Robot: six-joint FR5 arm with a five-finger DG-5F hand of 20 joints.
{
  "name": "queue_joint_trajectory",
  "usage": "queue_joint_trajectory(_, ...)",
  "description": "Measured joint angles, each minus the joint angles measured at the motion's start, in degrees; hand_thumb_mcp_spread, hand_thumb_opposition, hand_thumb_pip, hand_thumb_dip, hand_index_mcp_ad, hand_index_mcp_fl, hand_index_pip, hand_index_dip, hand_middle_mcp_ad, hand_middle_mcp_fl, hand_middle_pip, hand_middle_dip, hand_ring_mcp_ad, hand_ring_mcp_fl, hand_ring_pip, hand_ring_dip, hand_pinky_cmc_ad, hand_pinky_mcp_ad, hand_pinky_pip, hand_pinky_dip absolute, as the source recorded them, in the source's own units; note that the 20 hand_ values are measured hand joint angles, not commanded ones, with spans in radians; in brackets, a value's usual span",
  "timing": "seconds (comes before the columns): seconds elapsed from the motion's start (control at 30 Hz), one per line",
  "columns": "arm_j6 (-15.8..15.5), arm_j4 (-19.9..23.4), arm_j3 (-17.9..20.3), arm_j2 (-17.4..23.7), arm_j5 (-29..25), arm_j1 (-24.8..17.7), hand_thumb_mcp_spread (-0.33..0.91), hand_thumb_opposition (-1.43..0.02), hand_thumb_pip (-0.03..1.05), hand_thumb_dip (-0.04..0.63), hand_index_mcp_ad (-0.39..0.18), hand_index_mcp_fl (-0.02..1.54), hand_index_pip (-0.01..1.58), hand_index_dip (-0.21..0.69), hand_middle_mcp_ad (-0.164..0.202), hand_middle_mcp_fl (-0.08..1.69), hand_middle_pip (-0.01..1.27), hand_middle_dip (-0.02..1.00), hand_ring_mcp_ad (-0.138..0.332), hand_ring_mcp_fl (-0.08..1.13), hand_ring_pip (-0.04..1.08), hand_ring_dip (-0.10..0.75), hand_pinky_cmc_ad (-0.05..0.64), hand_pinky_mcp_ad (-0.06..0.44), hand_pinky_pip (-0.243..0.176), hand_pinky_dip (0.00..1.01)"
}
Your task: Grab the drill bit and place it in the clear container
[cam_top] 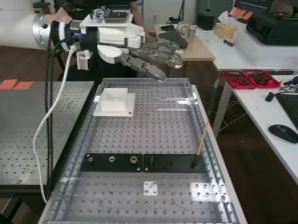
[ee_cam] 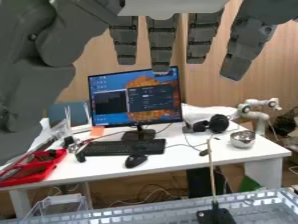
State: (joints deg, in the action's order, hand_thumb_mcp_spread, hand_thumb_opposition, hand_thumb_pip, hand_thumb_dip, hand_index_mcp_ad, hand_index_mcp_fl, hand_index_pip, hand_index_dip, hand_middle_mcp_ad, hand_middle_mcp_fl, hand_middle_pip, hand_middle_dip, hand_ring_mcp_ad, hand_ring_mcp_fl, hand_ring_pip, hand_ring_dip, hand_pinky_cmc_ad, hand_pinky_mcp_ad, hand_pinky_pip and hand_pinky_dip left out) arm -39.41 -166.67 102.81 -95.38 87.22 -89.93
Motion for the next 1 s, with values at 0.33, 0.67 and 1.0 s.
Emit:
queue_joint_trajectory(0.33,0.6,2.1,1.5,1.3,-1.5,-0.6,0.35,-0.68,0.18,0.075,-0.087,0.06,0.09,0.243,0.068,0.07,0.14,0.19,0.175,0.01,0.11,0.038,0.431,0.328,-0.079,0.34)
queue_joint_trajectory(0.67,0.6,3.1,2.5,2.1,-2.0,-0.8,0.35,-0.68,0.20,0.075,-0.087,0.06,0.09,0.243,0.072,0.07,0.14,0.19,0.178,0.01,0.11,0.038,0.431,0.328,-0.079,0.35)
queue_joint_trajectory(1.0,0.9,3.9,3.0,2.5,-1.7,-0.7,0.35,-0.68,0.20,0.079,-0.087,0.06,0.08,0.236,0.068,0.07,0.14,0.19,0.178,0.01,0.10,0.038,0.431,0.328,-0.079,0.35)
